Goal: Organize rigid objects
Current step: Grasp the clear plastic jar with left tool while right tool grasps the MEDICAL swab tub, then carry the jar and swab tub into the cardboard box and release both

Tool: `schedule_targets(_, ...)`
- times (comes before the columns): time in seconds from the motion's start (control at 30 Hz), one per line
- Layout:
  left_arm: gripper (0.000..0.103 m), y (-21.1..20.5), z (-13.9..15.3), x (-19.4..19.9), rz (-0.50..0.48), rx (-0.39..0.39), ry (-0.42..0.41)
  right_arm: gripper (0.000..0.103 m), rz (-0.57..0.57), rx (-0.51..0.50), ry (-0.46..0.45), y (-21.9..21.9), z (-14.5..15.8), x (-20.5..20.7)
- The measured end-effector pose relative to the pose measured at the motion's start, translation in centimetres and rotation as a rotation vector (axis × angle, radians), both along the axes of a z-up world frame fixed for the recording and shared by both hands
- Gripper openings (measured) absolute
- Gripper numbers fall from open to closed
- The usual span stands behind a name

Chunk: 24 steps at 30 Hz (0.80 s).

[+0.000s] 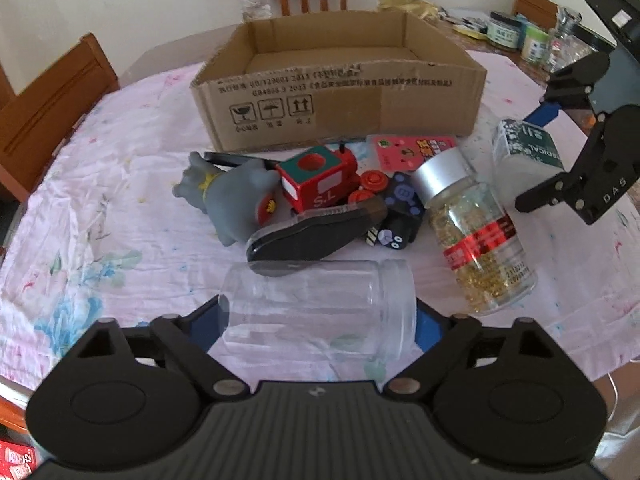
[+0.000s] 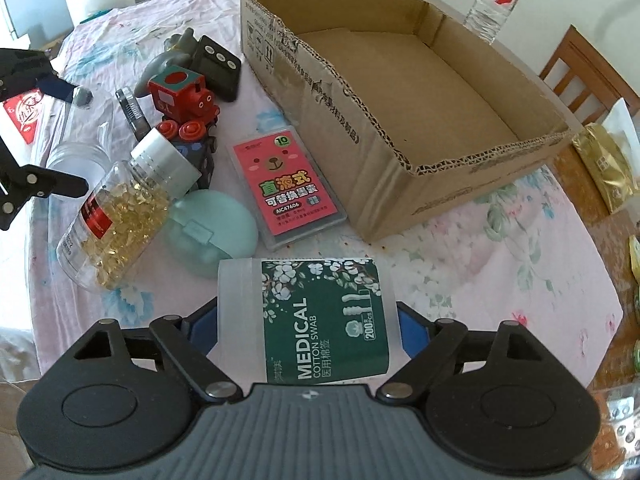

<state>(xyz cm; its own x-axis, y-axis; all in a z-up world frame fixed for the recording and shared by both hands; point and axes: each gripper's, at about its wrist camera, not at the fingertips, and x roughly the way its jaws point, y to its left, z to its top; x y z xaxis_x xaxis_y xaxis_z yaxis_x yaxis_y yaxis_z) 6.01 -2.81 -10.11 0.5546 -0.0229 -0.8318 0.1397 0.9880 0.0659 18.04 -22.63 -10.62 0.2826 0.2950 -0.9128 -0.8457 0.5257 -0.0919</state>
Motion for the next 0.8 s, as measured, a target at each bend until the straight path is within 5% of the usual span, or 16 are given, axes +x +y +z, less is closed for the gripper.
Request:
schedule_targets(0.37,0.091,-0.2,3.2,0.5,-0.019,0.016,0.012,0.086,-0.087,0.021,-0.013,-0.6,2.1,-0.5)
schedule_targets(0.8,0.091,-1.3,10.6,4.0,-0.157,-0.001,-0.052,0.086,-0.176,0.152,-0.049,-1.7,8.9,1.0)
